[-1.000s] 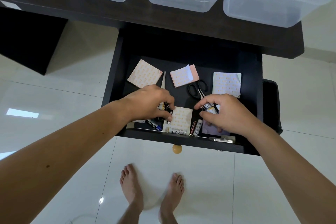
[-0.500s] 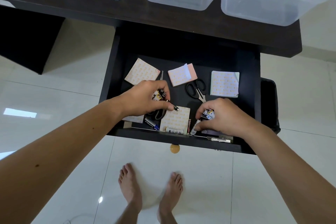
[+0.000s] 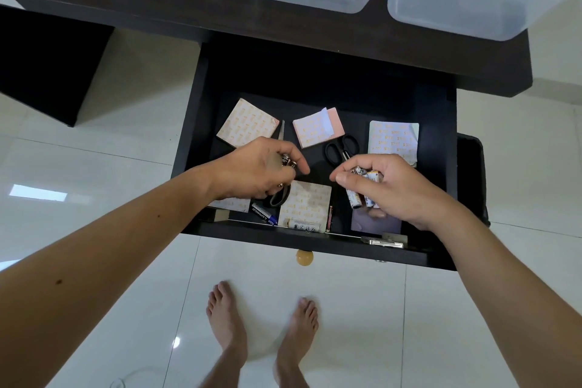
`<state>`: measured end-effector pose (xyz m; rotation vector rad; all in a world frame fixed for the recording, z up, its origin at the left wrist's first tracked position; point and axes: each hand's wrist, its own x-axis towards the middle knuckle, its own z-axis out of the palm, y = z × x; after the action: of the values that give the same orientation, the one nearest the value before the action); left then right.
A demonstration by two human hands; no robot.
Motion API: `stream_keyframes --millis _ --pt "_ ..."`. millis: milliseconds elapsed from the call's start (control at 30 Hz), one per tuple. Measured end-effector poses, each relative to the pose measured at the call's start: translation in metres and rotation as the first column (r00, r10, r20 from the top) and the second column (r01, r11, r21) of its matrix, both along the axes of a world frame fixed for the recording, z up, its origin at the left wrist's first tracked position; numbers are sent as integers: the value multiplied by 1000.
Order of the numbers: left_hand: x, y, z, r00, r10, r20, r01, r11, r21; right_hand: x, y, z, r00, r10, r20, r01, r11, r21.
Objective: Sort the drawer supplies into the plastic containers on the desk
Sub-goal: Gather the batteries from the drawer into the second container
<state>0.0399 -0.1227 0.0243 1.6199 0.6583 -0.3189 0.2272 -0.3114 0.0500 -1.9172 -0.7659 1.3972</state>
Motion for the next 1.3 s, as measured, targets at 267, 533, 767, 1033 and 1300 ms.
stream_keyframes --millis 267,533,767,1033,1300 --pt "-3 0 3 995 -99 -21 99 995 -14 -3 3 -1 998 49 -38 -54 990 -133" --pt "4 -16 -9 882 -461 -96 464 815 347 0 5 -15 878 350 326 -293 932 -213" --pt "5 -19 -9 832 -538 -135 540 730 419 1 3 -21 876 379 298 -333 923 -194" --pt "5 -19 -8 830 -533 -165 555 756 348 -2 1 -15 863 432 264 -396 901 -179" --pt "11 -18 0 783 -579 -228 622 736 265 2 2 -9 930 290 225 -283 957 -62"
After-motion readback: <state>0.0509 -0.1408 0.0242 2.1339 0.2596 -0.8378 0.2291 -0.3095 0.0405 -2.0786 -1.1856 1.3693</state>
